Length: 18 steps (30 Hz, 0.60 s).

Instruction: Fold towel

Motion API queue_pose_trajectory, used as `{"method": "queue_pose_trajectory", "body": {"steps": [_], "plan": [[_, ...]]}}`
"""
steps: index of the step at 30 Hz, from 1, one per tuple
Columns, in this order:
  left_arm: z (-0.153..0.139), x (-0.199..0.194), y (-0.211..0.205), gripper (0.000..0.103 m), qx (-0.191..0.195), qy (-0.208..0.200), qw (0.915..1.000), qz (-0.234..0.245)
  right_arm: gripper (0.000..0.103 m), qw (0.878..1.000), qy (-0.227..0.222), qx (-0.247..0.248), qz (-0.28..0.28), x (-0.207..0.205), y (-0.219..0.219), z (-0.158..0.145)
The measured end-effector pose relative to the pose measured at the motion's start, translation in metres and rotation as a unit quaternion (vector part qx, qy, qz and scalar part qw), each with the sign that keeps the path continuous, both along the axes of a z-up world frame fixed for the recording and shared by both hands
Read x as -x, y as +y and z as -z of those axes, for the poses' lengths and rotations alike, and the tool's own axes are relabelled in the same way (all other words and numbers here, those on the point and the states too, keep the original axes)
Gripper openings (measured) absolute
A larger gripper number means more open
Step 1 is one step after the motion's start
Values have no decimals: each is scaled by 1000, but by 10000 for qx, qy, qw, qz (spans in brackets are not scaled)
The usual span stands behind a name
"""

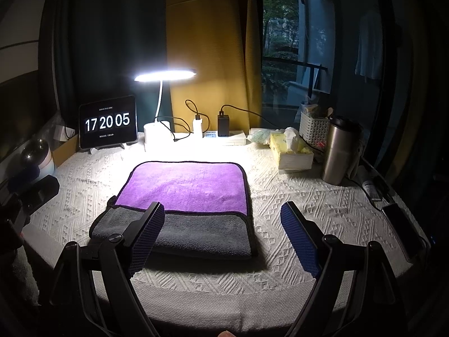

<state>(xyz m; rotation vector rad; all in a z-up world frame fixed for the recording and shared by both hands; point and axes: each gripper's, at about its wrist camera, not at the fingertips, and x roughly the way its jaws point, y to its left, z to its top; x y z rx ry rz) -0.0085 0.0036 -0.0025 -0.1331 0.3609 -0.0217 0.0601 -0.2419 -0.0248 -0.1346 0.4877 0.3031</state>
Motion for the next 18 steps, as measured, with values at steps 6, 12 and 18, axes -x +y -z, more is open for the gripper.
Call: {"method": "queue_pose_trajectory", "body": {"steps": [6,12,18], "plan": [[-1,2,-1,103,-2,-9,10000,-13,87,10000,-9,-3,-2,1,1,0],[0,2,-1,103,7,-1,10000,-18,87,10000,0,-1,3,0,0,0],[1,1,2,103,26,28,10000,-30,87,10000,9,4,1,1,2,1]]}}
